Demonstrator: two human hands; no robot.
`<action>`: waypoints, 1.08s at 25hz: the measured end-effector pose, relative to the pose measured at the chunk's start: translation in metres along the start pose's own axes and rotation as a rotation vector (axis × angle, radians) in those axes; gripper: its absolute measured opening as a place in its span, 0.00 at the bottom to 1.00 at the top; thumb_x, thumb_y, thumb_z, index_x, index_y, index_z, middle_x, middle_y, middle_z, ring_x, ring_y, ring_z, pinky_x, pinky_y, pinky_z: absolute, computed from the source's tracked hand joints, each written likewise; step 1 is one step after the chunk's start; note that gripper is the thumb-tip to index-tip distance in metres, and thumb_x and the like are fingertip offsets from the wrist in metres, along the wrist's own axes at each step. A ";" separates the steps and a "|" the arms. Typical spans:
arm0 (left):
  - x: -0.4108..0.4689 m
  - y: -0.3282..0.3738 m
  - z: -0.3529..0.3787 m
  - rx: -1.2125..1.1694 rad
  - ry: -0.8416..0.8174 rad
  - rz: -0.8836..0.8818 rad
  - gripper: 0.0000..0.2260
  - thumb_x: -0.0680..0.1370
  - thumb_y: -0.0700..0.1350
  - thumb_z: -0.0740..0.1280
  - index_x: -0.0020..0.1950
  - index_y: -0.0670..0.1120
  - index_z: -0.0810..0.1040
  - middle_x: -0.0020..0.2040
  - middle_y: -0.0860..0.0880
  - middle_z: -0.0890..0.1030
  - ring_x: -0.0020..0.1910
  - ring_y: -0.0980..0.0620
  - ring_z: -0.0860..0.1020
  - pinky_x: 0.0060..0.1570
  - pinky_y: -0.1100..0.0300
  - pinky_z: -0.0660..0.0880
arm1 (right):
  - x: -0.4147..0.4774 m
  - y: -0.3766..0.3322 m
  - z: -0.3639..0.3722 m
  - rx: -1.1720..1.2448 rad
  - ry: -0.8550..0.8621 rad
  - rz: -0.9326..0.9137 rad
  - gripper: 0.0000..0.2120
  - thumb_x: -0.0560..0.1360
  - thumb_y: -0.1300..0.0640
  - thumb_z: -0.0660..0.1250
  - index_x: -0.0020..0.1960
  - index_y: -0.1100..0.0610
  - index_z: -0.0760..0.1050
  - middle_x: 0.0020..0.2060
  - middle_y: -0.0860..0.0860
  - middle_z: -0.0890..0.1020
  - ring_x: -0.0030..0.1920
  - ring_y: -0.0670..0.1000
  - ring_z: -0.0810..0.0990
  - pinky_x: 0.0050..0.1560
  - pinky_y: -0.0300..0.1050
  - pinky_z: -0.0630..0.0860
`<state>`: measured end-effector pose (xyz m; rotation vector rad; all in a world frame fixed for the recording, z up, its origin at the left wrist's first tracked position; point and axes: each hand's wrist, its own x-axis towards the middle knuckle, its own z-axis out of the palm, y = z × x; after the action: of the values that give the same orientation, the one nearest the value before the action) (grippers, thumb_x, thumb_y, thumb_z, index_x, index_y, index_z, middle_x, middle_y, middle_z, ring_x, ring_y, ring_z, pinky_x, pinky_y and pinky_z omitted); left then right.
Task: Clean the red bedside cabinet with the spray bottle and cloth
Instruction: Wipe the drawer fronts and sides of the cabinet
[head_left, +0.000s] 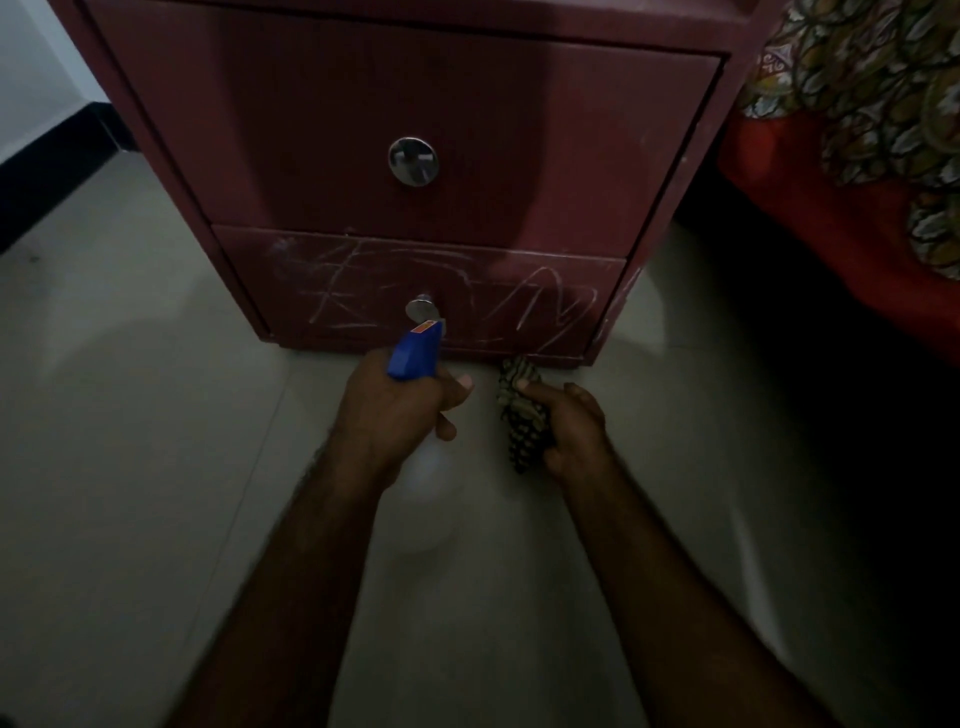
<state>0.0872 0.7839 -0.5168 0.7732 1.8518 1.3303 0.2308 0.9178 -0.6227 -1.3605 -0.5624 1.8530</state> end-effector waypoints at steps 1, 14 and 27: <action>0.001 0.001 0.000 -0.003 0.005 -0.002 0.10 0.71 0.44 0.78 0.45 0.41 0.81 0.33 0.54 0.82 0.28 0.50 0.82 0.46 0.52 0.76 | 0.001 -0.001 0.007 0.029 0.040 -0.023 0.39 0.67 0.70 0.78 0.74 0.62 0.66 0.61 0.65 0.81 0.59 0.65 0.83 0.53 0.59 0.82; 0.006 0.007 0.002 -0.024 -0.020 0.039 0.10 0.72 0.42 0.78 0.43 0.38 0.79 0.32 0.54 0.82 0.28 0.49 0.81 0.42 0.54 0.75 | -0.001 -0.010 0.025 0.035 -0.025 -0.024 0.10 0.75 0.68 0.71 0.56 0.70 0.82 0.44 0.62 0.85 0.35 0.56 0.83 0.32 0.43 0.79; 0.006 0.009 -0.004 0.000 -0.022 0.046 0.09 0.71 0.44 0.78 0.40 0.42 0.80 0.33 0.53 0.82 0.28 0.50 0.81 0.42 0.56 0.74 | 0.011 -0.017 0.014 0.183 0.187 -0.059 0.23 0.73 0.67 0.71 0.66 0.71 0.74 0.55 0.65 0.82 0.38 0.57 0.81 0.33 0.44 0.77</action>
<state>0.0809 0.7887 -0.5085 0.8317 1.8271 1.3453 0.2211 0.9379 -0.6122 -1.3613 -0.3256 1.6640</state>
